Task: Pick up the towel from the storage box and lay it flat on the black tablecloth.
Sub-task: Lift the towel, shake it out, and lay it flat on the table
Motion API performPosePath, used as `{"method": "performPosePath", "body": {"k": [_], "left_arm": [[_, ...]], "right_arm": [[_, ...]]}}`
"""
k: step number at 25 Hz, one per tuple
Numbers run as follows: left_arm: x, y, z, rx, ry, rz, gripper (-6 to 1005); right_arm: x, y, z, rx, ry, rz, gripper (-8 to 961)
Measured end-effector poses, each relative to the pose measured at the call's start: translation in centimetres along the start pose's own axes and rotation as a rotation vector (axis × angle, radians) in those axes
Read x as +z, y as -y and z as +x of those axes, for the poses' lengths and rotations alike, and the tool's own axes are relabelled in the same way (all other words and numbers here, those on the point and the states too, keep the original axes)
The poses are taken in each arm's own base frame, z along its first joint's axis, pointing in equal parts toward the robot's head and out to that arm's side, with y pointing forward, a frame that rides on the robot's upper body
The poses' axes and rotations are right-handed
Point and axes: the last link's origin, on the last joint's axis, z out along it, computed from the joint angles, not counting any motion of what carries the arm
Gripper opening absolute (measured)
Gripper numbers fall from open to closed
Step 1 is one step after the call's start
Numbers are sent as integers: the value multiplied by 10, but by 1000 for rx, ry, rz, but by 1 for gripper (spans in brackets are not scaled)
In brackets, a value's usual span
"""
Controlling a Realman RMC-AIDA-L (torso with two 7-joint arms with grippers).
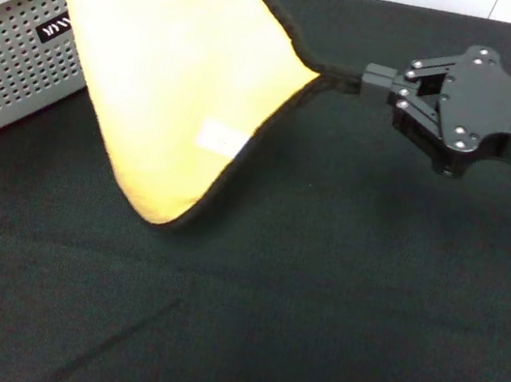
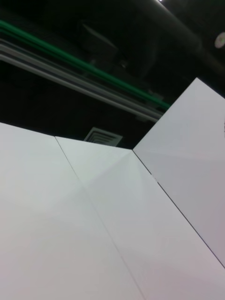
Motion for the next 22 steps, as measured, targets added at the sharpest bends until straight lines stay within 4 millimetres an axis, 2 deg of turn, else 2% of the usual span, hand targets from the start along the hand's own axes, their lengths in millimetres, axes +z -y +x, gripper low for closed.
{"method": "performPosePath", "body": {"k": [5, 9, 13, 14, 15, 22], "left_arm": [[-12, 6, -7, -10, 15, 67, 40], [-27, 8, -14, -27, 41, 141, 40], [-40, 5, -19, -43, 32, 175, 40], [-43, 3, -21, -48, 31, 180, 40], [-46, 2, -23, -54, 30, 185, 41], [-63, -4, -40, -129, 72, 230, 41]], "right_arm": [[-11, -10, -8, -13, 9, 1, 5], [-28, -21, -18, -36, 10, 18, 5], [-51, -31, -27, -42, 22, 21, 6], [-51, -31, -27, -42, 22, 21, 6], [-62, -40, -32, -58, 27, 19, 7], [-80, -62, -41, -85, 15, 4, 8]]}}
